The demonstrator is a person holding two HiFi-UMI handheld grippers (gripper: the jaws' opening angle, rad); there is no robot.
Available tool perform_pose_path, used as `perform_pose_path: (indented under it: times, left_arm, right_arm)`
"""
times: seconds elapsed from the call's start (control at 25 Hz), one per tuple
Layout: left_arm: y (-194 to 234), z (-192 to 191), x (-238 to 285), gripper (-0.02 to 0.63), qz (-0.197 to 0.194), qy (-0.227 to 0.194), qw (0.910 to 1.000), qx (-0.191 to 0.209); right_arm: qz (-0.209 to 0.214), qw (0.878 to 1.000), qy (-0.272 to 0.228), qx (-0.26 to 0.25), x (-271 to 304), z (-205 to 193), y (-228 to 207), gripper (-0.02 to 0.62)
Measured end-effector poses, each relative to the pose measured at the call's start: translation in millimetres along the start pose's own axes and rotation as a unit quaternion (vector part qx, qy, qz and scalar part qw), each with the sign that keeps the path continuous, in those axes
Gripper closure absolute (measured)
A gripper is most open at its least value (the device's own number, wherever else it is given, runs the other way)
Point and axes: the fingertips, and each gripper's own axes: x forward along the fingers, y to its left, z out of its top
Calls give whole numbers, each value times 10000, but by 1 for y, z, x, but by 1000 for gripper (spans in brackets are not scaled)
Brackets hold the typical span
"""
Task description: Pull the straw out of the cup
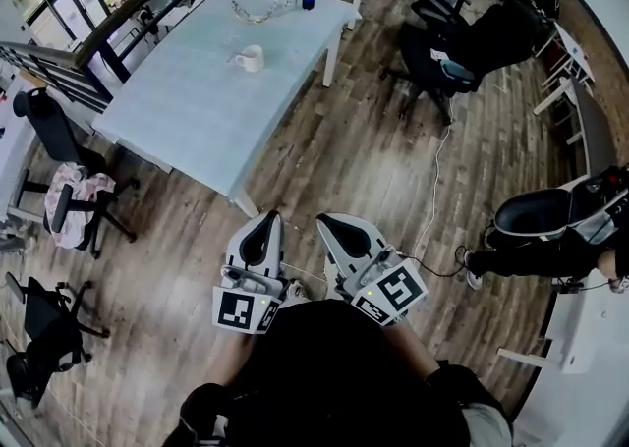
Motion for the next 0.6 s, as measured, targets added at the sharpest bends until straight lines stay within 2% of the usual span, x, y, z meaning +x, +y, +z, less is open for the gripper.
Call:
perform_pose_path:
  times: [0.28, 0.6]
  left_arm:
    - [26, -8, 44, 594, 350, -89, 9993, 25]
    - [51, -25, 127, 592, 723, -78, 9972, 145]
  right_arm:
    - [338, 9994, -8, -11, 39, 3, -45, 586]
    - [753, 9971, 55, 115, 84, 7, -128, 588]
